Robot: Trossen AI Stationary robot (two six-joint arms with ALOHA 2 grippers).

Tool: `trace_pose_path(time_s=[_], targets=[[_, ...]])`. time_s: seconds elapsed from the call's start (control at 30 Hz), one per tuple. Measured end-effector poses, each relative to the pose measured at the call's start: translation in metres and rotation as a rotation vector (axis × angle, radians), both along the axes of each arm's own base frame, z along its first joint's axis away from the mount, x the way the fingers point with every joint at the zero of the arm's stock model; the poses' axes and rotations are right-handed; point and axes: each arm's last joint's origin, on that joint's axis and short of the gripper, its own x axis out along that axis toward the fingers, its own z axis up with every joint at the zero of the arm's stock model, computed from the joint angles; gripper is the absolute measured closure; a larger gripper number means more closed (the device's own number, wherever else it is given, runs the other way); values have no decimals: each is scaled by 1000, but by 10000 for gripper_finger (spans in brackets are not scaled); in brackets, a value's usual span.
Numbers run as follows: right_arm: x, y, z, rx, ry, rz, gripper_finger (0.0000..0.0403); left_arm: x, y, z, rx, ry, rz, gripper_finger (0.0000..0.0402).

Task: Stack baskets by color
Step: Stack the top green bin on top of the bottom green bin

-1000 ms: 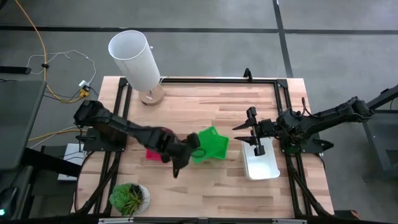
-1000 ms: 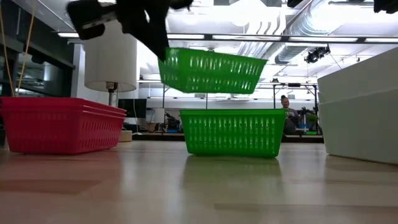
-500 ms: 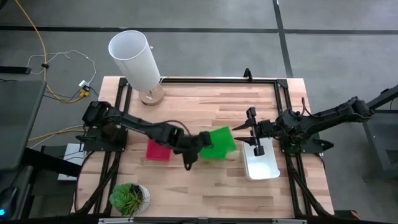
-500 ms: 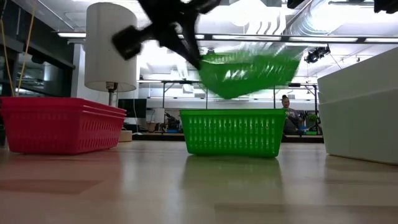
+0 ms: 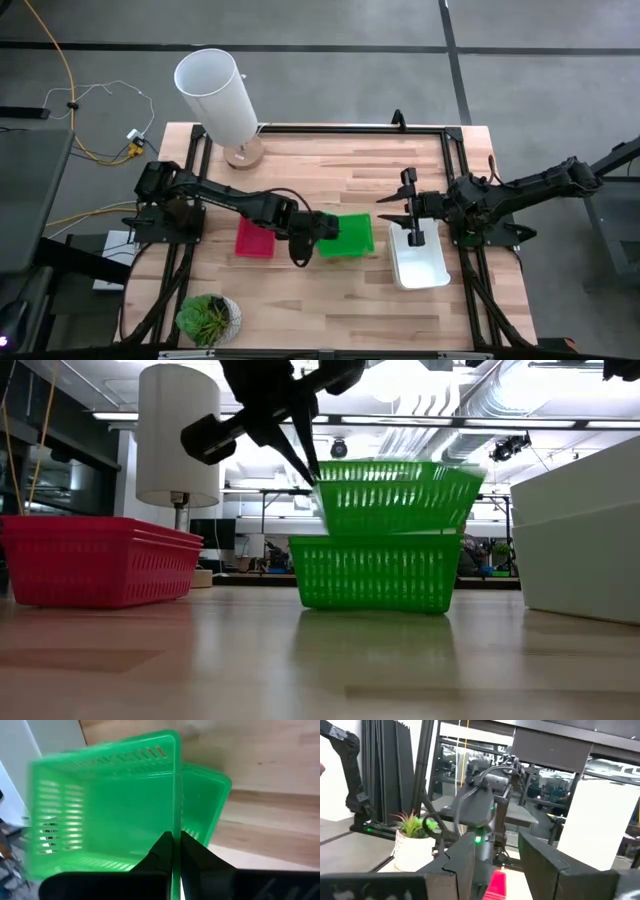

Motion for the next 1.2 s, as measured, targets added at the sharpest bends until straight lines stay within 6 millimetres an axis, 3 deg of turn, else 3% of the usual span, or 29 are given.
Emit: trace_pose_path(time_s=[0.4,0.8,1.03,1.2], targets=[[1,-7,-3,-31,29,-43,265,-2,-8,-1,-20,33,-92,401],[2,-14,-5,-32,55,-78,265,-7,-6,-4,-96,86,-35,399],[3,-14,-5,-33,55,-79,265,-3,-9,-2,-125,32,-21,383],[3,-14,-6,-32,58,-78,265,-3,-14,-2,-130,29,-32,349]])
